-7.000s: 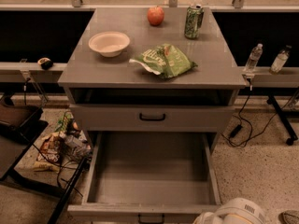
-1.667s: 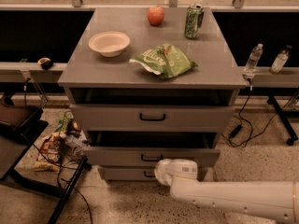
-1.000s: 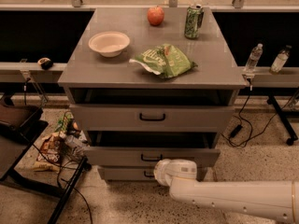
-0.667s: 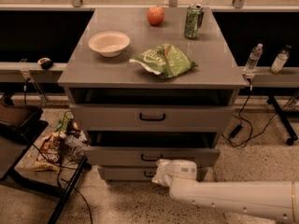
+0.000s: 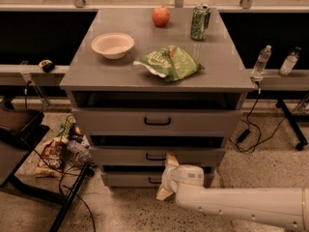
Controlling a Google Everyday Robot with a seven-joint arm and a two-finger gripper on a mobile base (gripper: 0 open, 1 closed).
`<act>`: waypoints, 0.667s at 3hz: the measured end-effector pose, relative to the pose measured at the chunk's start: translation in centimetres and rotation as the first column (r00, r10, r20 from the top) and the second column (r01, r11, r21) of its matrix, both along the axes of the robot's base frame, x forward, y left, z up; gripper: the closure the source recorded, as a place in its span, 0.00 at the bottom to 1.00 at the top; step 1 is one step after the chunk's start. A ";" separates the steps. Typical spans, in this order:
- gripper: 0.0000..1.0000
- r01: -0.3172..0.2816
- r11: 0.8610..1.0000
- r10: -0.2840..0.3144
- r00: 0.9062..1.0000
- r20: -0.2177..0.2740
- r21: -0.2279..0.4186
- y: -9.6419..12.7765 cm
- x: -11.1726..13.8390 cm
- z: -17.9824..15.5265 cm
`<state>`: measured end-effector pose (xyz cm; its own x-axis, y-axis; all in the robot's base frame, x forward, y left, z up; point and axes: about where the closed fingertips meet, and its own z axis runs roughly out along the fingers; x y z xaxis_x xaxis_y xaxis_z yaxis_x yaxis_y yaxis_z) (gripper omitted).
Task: Close middle drawer
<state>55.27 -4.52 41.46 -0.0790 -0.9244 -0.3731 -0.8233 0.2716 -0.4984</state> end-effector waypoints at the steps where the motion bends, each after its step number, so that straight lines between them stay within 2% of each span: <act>1: 0.19 0.000 1.000 0.000 1.000 0.000 0.000 0.0 0.0 0.0; 2: 0.42 -0.003 1.000 0.003 1.000 -0.004 0.002 -0.4 -0.8 0.4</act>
Offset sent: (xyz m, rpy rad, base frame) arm -0.0177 -0.0112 0.0116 0.0049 0.0069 0.0054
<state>54.50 -4.96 41.89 -0.0779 -0.9238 -0.3750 -0.8260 0.2704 -0.4946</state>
